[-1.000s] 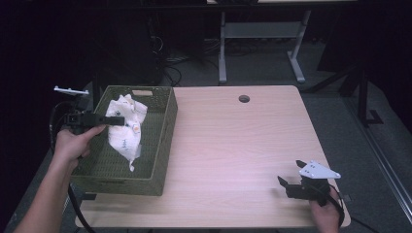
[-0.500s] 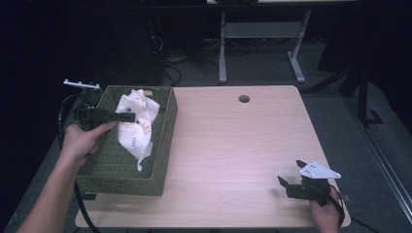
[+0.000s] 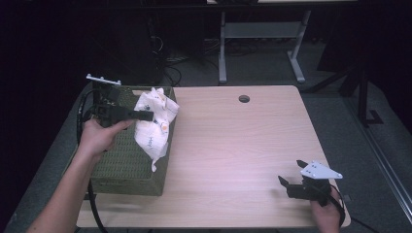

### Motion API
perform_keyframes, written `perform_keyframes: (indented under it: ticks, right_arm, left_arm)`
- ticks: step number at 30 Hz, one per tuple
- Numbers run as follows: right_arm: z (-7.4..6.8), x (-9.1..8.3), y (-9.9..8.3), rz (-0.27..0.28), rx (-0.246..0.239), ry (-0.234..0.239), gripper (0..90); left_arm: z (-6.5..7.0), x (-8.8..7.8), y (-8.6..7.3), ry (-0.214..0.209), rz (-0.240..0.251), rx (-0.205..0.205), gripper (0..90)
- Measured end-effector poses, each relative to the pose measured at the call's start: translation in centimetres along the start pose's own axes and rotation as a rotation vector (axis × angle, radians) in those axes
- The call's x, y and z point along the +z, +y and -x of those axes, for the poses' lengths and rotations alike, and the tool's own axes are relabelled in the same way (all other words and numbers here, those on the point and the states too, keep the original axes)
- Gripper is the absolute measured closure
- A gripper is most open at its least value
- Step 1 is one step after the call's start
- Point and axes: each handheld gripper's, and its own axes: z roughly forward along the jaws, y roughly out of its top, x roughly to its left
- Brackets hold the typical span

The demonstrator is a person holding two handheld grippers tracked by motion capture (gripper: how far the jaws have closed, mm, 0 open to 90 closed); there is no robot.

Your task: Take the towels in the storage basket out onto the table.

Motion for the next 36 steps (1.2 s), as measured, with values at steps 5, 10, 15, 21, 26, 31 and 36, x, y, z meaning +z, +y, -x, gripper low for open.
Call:
perform_keyframes:
  ticks: [5, 10, 15, 21, 26, 31, 36]
  right_arm:
    - [0.0, -0.1, 0.0, 0.006, 0.005, -0.002, 13.7]
    - [0.0, 0.0, 0.1, 0.008, 0.005, 0.000, 13.7]
    - [0.1, -0.2, 0.0, 0.010, 0.007, -0.003, 13.7]
    - [0.1, -0.2, 0.1, 0.012, 0.006, -0.003, 13.7]
    - [0.2, -0.3, 0.1, 0.018, 0.012, -0.005, 13.7]
    - [0.2, -0.3, 0.1, 0.020, 0.016, -0.005, 13.7]
    - [0.2, -0.3, 0.2, 0.026, 0.012, -0.005, 13.7]
  left_arm:
    - [1.0, 1.1, 0.3, -0.013, -0.007, 0.019, 74.5]
    - [1.7, 2.3, 0.6, -0.021, -0.021, 0.033, 74.4]
    - [2.4, 4.1, 0.8, -0.025, -0.035, 0.047, 74.4]
    - [3.3, 5.9, 1.3, -0.030, -0.058, 0.066, 74.4]
    - [3.6, 6.9, 1.5, -0.032, -0.066, 0.065, 74.5]
    - [3.6, 8.0, 1.6, -0.034, -0.081, 0.063, 74.4]
    - [3.9, 9.7, 1.5, -0.049, -0.097, 0.064, 74.4]
